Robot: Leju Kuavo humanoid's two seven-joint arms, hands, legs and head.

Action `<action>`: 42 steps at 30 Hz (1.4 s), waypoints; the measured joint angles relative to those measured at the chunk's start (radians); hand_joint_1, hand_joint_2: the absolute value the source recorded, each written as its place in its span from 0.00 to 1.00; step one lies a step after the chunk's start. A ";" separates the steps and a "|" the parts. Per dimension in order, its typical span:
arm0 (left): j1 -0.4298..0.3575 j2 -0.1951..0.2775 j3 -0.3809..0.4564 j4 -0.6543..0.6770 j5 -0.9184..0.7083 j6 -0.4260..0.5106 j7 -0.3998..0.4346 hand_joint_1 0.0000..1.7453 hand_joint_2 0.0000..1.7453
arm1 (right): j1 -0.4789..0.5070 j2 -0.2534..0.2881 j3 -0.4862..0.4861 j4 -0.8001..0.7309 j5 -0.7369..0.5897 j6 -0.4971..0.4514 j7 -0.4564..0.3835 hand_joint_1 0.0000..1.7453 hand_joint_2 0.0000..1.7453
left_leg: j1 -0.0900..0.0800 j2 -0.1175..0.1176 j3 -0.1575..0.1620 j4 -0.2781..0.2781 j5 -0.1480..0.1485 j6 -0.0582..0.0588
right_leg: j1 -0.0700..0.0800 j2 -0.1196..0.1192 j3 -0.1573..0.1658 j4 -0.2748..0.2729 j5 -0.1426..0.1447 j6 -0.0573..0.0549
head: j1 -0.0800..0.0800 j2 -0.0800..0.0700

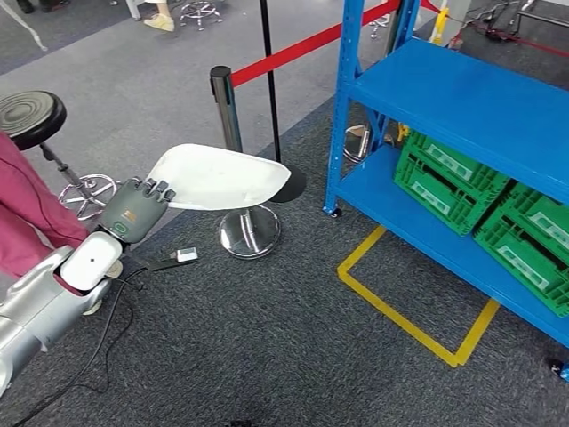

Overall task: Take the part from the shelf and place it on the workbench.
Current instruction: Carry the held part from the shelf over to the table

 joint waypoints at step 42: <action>-0.006 -0.013 0.016 -0.018 0.000 -0.001 0.000 1.00 1.00 | 0.003 0.001 0.000 -0.001 -0.001 0.005 -0.002 0.00 0.00 | -0.011 0.018 0.116 -0.255 0.108 0.060 | 0.007 0.028 -0.068 0.172 -0.105 0.038 | 0.004 0.000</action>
